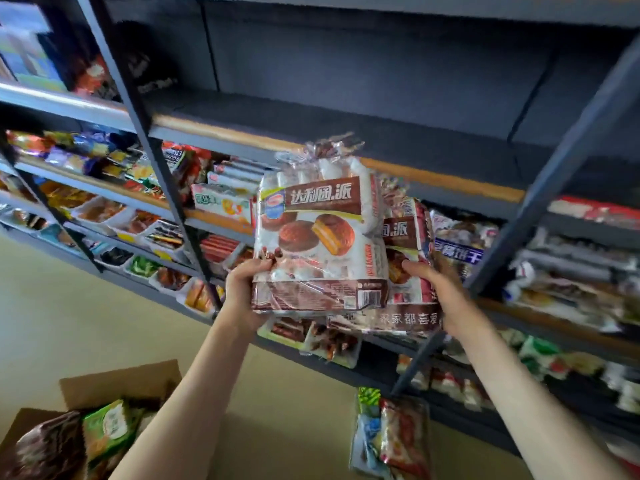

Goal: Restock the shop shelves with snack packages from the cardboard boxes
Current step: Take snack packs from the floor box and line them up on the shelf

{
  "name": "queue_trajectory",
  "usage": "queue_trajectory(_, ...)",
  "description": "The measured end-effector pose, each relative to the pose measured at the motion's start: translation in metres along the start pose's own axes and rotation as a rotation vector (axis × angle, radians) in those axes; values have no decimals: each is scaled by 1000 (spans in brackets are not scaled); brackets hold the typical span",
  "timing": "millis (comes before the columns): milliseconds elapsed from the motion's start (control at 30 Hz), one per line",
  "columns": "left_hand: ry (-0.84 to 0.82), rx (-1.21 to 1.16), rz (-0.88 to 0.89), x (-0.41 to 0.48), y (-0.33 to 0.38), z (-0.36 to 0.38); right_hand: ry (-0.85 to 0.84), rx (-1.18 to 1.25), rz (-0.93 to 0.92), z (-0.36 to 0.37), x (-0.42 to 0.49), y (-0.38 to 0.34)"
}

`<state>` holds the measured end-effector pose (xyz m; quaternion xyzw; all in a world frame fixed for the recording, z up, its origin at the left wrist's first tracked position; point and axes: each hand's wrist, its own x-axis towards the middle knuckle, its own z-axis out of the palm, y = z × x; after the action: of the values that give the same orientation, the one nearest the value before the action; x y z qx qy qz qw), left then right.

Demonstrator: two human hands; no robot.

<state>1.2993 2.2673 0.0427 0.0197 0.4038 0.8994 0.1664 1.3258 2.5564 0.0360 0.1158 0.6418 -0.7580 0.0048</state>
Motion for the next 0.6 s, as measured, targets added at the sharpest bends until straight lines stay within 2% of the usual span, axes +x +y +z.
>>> queue_trajectory(100, -88, 12, -49, 0, -22, 62, 82, 44, -65, -54, -30, -21)
queue_trajectory(367, -117, 21, -100, -5, -136, 231, 318, 180, -151, -243, -114, -52)
queue_trajectory(500, -189, 51, -176, 9, -204, 301, 434, 201, -215, -337, -150, -70)
queue_trajectory(600, -307, 53, -241, 18, -240, 351, 504, 197, -236, -393, -169, -86)
